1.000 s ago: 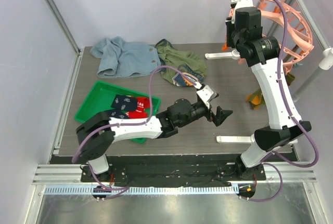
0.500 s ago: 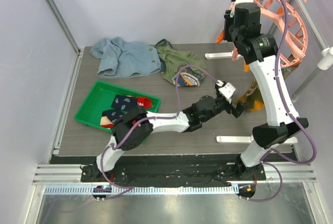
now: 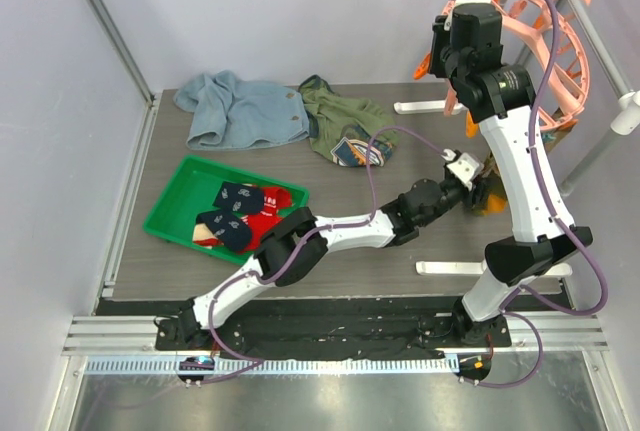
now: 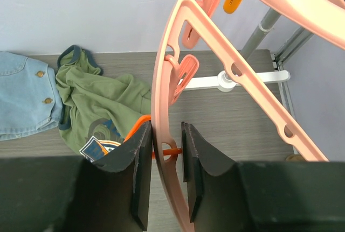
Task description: Remove the socks clipped to the hanger
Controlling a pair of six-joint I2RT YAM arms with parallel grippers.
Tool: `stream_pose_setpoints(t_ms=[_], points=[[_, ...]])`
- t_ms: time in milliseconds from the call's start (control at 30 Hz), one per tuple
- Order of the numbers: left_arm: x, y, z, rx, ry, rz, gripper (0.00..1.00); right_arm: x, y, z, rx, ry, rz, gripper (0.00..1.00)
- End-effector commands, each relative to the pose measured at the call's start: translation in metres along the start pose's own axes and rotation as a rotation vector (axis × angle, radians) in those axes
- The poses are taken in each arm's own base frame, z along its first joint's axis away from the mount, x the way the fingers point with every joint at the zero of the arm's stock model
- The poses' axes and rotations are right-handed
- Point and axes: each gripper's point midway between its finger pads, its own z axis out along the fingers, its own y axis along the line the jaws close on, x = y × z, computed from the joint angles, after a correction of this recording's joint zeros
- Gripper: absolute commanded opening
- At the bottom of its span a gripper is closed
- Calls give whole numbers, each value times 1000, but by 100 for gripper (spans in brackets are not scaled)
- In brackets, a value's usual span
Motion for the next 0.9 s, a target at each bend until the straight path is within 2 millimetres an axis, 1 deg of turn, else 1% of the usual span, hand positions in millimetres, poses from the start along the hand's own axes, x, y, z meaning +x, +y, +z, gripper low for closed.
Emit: stream_pose_setpoints(t_ms=[0,33,67,100,133,167,200,233,267,300,333,367,400,433,467,500,533,567,600,633,667,700,733,767,800,833,867], points=[[-50,2,1,-34,-99,3,27,-36,-14,-27,33,-114,82,33],[-66,2,-1,-38,-114,5,19,-37,-13,-29,29,-115,96,36],[-57,5,-8,-48,-87,14,15,-40,-14,-32,24,-123,106,38],[-61,12,-11,-78,-88,21,11,-39,-12,-35,11,-114,109,40],[-65,15,-14,-85,-87,23,0,-41,-12,-38,5,-115,128,46],[-69,16,-21,-92,-80,26,0,-46,-12,-44,-6,-125,141,50],[-74,19,-24,-103,-83,27,0,-43,-9,-48,-23,-103,137,54],[-77,21,-27,-107,-80,28,0,-43,-8,-51,-34,-97,144,61],[-83,21,-34,-108,-74,27,0,-47,-10,-58,-31,-105,179,65],[-85,22,-37,-108,-70,27,0,-43,-11,-62,-29,-85,181,68],[-85,20,-40,-104,-61,27,0,-43,-13,-66,-25,-84,188,72],[-90,21,-44,-102,-56,28,0,-45,-18,-76,-20,-87,203,73],[-87,20,-47,-100,-34,32,0,-47,-20,-82,-18,-92,213,75],[-87,21,-49,-102,-23,35,0,-50,-23,-88,-17,-101,219,76],[-89,21,-51,-102,-19,35,0,-52,-26,-98,-18,-107,224,77],[-99,21,-53,-104,-28,30,0,-53,-28,-104,-19,-111,236,77],[-98,21,-56,-107,-19,31,0,-54,-30,-109,-20,-114,241,77],[-102,24,-58,-121,-20,30,0,-51,-32,-114,-20,-102,241,77],[-110,24,-60,-124,-15,30,0,-53,-34,-125,-27,-114,250,77],[-112,26,-61,-131,-8,37,0,-51,-36,-129,-26,-110,253,77],[-114,28,-62,-138,-3,47,0,-44,-38,-132,-20,-92,253,75],[-115,30,-64,-147,9,55,0,-44,-41,-142,-23,-98,259,74],[-123,31,-66,-154,3,56,0,-40,-43,-146,-22,-91,268,73],[-125,33,-67,-168,5,60,0,-28,-43,-145,-13,-54,261,72],[-126,35,-70,-176,15,70,0,-23,-43,-147,-20,-39,263,70],[-131,36,-74,-180,13,72,0,-21,-47,-160,-24,-49,285,69],[-132,38,-76,-190,15,76,0,-8,-46,-157,-19,-19,283,68]])
